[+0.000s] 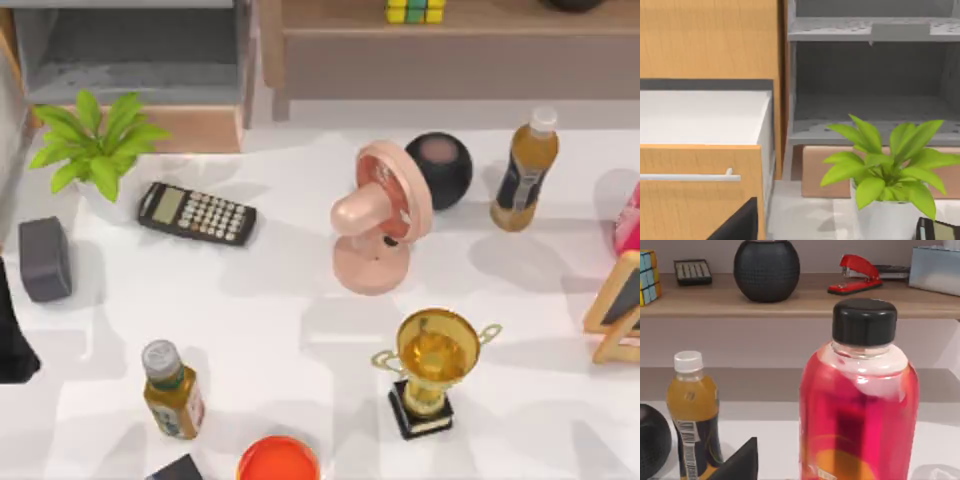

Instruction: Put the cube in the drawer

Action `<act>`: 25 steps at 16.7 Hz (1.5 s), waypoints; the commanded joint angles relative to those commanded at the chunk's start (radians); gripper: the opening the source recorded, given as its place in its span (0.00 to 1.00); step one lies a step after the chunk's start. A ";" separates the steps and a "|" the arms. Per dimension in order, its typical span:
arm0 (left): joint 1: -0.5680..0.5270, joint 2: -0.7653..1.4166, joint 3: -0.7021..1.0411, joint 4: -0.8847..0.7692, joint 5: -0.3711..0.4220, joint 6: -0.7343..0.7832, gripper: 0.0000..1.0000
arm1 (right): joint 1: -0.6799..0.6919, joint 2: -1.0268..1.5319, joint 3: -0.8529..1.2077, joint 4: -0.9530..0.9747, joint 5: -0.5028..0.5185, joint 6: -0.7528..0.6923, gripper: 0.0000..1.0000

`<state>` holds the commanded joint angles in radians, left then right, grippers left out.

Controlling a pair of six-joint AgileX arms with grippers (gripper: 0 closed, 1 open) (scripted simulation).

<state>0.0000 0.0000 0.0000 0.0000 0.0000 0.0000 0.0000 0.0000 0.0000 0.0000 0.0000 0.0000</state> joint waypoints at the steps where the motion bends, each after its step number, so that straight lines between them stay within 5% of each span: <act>1: 0.000 0.000 0.000 0.000 0.000 0.000 1.00 | 0.000 0.000 0.000 0.000 0.000 0.000 1.00; 10: -0.147 0.372 0.298 0.142 -0.140 0.003 1.00 | 0.000 0.000 0.000 0.000 0.000 0.000 1.00; 25: -0.694 2.016 1.362 0.648 -0.641 0.013 1.00 | 0.000 0.000 0.000 0.000 0.000 0.000 1.00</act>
<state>-0.6942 2.0163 1.3616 0.6482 -0.6410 0.0126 0.0000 0.0000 0.0000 0.0000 0.0000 0.0000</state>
